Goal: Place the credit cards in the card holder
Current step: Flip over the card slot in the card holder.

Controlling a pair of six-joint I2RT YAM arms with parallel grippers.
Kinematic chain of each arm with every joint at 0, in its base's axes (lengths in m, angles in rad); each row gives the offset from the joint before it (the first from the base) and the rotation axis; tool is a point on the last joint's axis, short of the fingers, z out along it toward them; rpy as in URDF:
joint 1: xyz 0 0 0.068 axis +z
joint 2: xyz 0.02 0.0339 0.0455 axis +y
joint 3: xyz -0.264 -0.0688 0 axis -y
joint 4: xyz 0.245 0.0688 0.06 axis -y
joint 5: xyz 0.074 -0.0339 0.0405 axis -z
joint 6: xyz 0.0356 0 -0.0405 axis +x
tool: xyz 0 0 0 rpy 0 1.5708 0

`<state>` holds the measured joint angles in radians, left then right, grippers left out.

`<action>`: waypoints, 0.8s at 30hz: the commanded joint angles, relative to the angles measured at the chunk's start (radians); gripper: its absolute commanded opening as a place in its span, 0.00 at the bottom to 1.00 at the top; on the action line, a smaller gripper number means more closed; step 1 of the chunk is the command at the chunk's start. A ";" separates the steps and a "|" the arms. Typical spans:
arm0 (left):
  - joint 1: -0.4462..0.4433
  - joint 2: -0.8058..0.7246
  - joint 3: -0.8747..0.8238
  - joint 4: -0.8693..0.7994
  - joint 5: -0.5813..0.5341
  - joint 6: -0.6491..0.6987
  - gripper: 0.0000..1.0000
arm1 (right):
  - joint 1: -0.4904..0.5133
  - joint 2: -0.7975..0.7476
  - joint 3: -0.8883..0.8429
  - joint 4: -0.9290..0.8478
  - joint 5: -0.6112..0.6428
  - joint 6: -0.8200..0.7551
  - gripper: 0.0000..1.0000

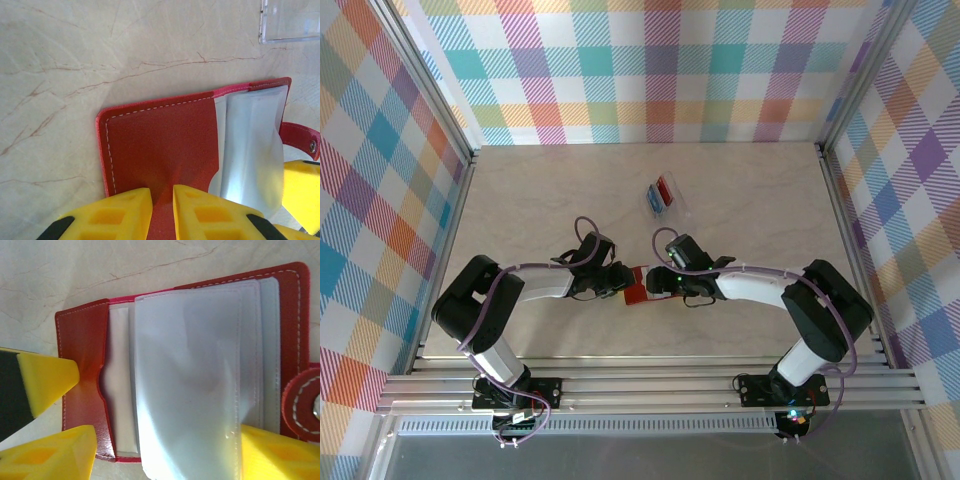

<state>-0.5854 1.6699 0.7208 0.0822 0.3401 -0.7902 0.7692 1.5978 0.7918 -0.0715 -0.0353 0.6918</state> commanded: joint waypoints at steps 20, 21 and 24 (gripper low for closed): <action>0.140 -0.110 -0.082 -0.108 0.080 -0.016 0.34 | 0.042 0.178 0.124 0.232 -0.222 -0.026 0.69; 0.153 -0.129 -0.089 -0.112 0.084 -0.019 0.35 | 0.042 0.190 0.127 0.245 -0.235 -0.024 0.70; 0.175 -0.163 -0.109 -0.104 0.108 -0.028 0.39 | 0.042 0.224 0.140 0.263 -0.263 -0.021 0.70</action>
<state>-0.4320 1.5410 0.6338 0.0216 0.4114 -0.7982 0.8024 1.7786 0.9195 0.1814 -0.2531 0.6727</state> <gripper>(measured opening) 0.381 0.702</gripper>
